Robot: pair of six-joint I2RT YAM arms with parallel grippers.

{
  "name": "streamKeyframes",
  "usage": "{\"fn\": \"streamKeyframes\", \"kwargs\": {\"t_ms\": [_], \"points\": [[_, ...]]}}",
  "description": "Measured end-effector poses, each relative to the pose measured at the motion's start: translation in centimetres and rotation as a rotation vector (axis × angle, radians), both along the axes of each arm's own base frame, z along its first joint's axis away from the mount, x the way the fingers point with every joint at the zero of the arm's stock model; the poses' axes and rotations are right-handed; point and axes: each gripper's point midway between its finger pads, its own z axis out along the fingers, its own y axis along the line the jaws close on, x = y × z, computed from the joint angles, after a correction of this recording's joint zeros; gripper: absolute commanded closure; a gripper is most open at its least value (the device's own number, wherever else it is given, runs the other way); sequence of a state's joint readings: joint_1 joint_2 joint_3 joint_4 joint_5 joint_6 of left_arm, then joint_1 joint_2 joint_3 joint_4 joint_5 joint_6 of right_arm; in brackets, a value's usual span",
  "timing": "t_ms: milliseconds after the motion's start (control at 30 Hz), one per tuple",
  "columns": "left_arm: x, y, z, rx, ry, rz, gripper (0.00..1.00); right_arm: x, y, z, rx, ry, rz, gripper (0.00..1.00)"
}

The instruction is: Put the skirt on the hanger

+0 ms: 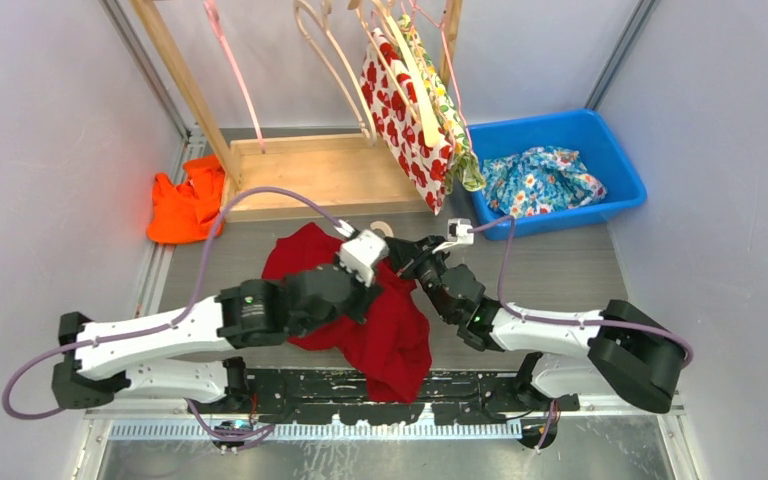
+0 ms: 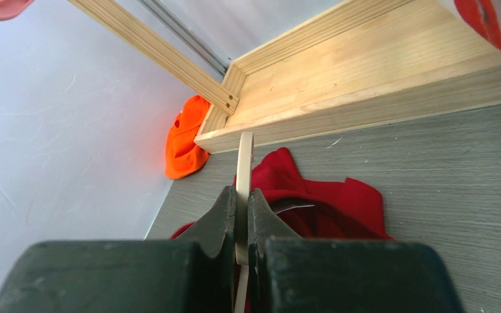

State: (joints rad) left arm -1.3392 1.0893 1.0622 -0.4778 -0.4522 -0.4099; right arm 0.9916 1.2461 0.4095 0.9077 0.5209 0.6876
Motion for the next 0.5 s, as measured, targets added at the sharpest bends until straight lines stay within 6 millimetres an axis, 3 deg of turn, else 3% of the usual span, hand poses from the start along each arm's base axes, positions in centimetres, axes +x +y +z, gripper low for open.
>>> {"fn": "streamKeyframes", "kwargs": {"t_ms": [167, 333, 500], "points": [[3.0, 3.3, 3.0, -0.047, -0.042, 0.099, 1.0, -0.2, -0.1, 1.4, -0.011, 0.004, 0.011, 0.99], [5.5, 4.8, 5.8, -0.05, -0.08, 0.158, 1.0, 0.0, 0.8, 3.8, -0.05, 0.0, 0.044, 0.99], [6.3, 5.5, 9.5, -0.072, -0.126, 0.165, 1.0, -0.1, 2.0, 7.4, -0.085, -0.022, 0.095, 0.99]]}}
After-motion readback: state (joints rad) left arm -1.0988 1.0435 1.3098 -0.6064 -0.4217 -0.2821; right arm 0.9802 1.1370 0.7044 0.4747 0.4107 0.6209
